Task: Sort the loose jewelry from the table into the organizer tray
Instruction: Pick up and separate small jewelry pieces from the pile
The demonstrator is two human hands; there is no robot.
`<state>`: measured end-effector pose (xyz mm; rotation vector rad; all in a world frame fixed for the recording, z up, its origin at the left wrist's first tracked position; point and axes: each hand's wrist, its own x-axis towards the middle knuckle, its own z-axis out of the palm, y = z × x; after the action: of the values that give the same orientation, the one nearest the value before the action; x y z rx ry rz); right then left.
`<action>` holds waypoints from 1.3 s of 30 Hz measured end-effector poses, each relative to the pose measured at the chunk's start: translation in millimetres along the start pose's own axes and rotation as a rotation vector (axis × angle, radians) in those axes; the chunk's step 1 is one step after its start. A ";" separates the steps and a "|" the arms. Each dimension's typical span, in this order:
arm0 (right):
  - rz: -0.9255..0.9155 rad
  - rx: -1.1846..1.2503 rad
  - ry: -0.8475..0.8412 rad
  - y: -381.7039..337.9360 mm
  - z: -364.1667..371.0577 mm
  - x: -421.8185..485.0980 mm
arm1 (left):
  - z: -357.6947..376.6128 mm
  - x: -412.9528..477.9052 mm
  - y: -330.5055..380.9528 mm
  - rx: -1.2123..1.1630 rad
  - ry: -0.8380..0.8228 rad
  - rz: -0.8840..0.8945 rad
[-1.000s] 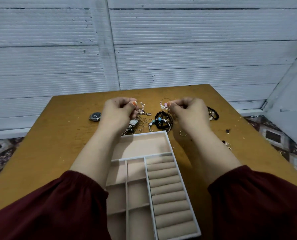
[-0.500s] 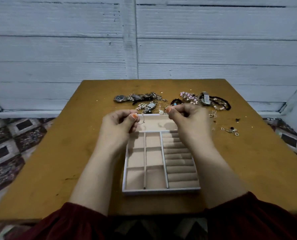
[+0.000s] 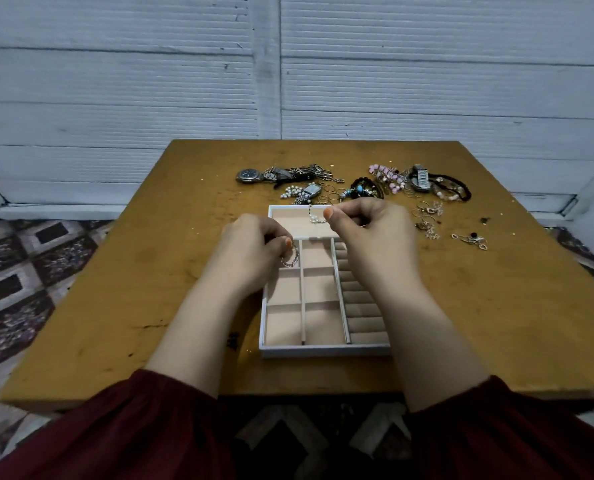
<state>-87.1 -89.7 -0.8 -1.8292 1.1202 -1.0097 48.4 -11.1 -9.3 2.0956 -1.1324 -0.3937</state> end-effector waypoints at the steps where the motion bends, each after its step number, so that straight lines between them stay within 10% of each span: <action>1: 0.009 -0.006 0.000 1.0 0.7 0.7 | 1.2 0.7 0.2 0.046 -0.006 -0.005; 14: 0.032 -0.025 0.006 7.0 1.4 5.5 | 4.5 -5.0 5.9 0.613 0.124 0.153; 29: 0.025 -0.115 -0.052 6.2 4.8 5.4 | -9.8 2.1 -7.0 0.163 0.182 0.006; 39: -0.057 -0.663 -0.350 -19.3 24.7 14.8 | -12.7 5.2 -24.8 -0.011 0.329 -0.037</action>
<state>-54.2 -92.2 9.7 -2.4453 1.2721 -0.3203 73.4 -0.8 -17.7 2.0790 -0.8964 -0.0656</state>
